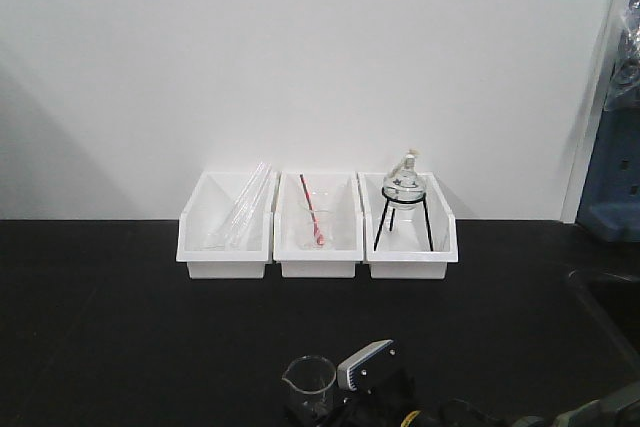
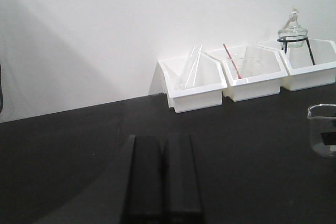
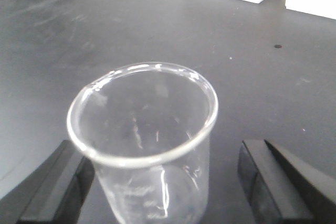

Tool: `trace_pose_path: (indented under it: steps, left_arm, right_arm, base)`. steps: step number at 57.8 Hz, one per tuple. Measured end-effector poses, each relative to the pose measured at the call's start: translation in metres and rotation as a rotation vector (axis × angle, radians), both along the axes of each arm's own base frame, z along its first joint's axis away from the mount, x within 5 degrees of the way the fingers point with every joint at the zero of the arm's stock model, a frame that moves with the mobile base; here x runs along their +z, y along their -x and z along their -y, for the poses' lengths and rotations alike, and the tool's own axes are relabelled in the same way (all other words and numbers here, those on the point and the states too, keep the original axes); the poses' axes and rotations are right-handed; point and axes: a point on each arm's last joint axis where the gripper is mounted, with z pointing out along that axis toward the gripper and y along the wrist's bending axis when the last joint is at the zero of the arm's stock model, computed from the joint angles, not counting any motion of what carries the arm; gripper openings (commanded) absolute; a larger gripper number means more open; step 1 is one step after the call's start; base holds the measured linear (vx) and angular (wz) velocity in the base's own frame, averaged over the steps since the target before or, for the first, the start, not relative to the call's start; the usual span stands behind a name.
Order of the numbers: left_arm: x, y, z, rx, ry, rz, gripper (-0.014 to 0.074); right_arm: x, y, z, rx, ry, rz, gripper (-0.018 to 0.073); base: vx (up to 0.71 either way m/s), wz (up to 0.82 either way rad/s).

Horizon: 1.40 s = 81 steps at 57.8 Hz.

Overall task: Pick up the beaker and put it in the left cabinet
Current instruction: 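Lower the open right gripper around the beaker and close it, then lift the held beaker off the bench with the right gripper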

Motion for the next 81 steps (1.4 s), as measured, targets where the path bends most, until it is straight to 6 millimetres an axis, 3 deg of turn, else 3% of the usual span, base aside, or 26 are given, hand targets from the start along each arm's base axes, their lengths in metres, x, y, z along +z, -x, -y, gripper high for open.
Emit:
trace_pose_path:
  steps: [34, 43, 52, 66, 81]
  left_arm:
    - [0.0, 0.0, 0.0, 0.0, 0.0, 0.0, 0.0001]
    - [0.0, 0.0, 0.0, 0.0, 0.0, 0.0, 0.0001]
    - [0.0, 0.0, 0.0, 0.0, 0.0, 0.0, 0.0001]
    - [0.0, 0.0, 0.0, 0.0, 0.0, 0.0, 0.0001]
    - [0.0, 0.0, 0.0, 0.0, 0.0, 0.0, 0.0001]
  right_arm:
    - [-0.011, -0.014, -0.008, -0.004, -0.062, -0.004, 0.059]
    - [-0.009, -0.016, -0.009, -0.001, -0.07, 0.008, 0.0554]
    - [-0.01, -0.016, -0.009, 0.01, -0.064, 0.009, 0.0447]
    - [-0.002, -0.011, -0.014, 0.102, -0.015, 0.036, 0.0207]
    - [0.052, -0.008, -0.015, 0.139, -0.014, 0.063, 0.0045]
  base:
    - [0.0, 0.0]
    - [0.0, 0.0]
    - [0.0, 0.0]
    - [0.0, 0.0]
    - [0.0, 0.0]
